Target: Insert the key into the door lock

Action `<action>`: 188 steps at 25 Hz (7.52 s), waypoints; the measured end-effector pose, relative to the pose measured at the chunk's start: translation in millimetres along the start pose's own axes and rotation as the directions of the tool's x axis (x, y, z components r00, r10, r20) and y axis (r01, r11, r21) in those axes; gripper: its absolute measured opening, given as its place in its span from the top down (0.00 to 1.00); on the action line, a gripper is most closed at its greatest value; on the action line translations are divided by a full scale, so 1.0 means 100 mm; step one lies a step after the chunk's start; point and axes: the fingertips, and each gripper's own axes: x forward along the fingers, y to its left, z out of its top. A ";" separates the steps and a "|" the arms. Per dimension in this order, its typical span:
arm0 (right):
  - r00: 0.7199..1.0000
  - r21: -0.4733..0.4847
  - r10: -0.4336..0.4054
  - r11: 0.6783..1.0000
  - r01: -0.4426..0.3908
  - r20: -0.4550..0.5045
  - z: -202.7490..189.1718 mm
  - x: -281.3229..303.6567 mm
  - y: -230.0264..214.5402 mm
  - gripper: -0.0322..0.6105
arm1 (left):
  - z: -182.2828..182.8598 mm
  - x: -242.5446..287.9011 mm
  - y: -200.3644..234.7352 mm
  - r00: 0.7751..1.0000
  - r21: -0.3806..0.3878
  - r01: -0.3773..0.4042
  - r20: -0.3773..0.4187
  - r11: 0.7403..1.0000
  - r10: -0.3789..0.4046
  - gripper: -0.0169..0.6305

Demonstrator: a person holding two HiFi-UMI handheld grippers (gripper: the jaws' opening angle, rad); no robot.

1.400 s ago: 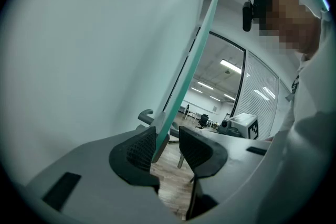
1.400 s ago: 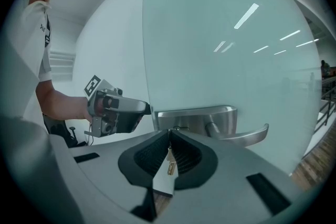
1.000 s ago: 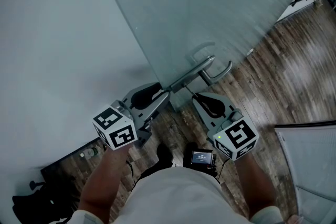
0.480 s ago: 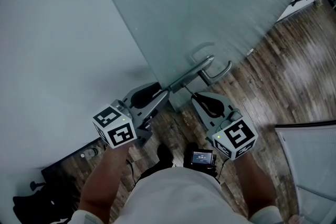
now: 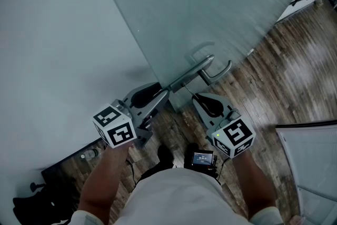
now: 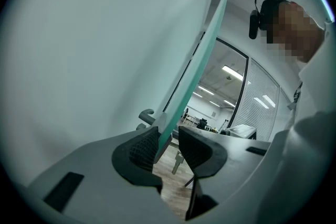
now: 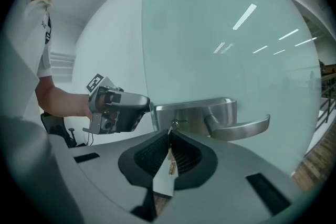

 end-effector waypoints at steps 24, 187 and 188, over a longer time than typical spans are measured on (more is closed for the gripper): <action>0.995 -0.053 -0.038 0.998 0.034 -0.090 0.02 0.09 -0.01 0.91 | 0.00 0.00 0.03 1.000 -0.010 -0.009 0.017 1.000 0.009 0.81; 0.951 0.059 -0.277 0.961 0.271 0.139 0.84 -1.24 0.31 0.90 | 0.08 -0.90 -0.90 0.995 0.142 -0.054 0.086 0.988 0.042 0.95; 0.951 0.056 -0.279 0.960 0.274 0.135 0.82 -1.26 0.32 0.90 | 0.07 -0.91 -0.91 0.995 0.141 -0.055 0.085 0.988 0.043 0.95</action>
